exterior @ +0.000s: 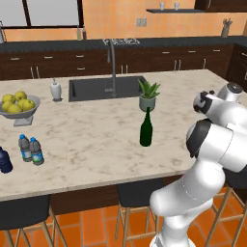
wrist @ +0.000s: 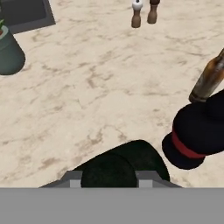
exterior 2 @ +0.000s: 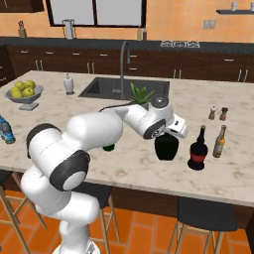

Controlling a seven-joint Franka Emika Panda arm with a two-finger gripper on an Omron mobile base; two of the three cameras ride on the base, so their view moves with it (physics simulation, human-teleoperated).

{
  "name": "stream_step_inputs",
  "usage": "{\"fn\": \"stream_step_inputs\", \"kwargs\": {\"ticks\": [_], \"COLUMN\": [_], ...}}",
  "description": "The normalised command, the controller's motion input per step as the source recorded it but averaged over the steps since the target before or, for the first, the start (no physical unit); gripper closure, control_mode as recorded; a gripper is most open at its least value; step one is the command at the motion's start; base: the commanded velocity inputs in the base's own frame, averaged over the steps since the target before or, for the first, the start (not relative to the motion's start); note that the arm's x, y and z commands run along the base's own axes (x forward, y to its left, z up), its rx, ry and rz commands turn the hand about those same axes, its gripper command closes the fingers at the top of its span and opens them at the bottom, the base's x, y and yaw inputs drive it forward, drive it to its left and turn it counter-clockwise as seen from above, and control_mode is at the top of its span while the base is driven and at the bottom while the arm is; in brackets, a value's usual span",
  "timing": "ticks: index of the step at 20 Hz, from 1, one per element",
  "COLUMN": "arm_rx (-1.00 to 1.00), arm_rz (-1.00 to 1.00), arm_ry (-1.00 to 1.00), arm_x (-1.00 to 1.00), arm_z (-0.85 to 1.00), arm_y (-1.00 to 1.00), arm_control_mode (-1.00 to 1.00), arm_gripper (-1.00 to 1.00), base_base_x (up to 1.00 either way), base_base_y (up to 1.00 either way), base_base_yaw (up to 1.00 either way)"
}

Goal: Move the plastic bottles in the middle to the plastics group, and the glass bottles in the middle to the glass group.

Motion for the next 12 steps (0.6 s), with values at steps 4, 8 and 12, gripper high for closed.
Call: {"fn": "stream_step_inputs", "kwargs": {"ticks": [4, 8, 12], "arm_rx": [-0.03, -0.03, -0.02], "arm_rz": [-0.02, -0.06, -0.04], "arm_ry": [-0.01, 0.0, 0.0], "arm_x": [0.0, 0.0, 0.01], "arm_z": [0.0, 0.0, -0.06], "arm_y": [-0.04, -0.09, 0.0], "arm_control_mode": [-1.0, -1.0, -1.0], "arm_gripper": [1.0, 1.0, 1.0], "base_base_x": [0.0, 0.0, 0.0], "base_base_y": [0.0, 0.0, 0.0], "base_base_yaw": [0.0, 0.0, 0.0]}}
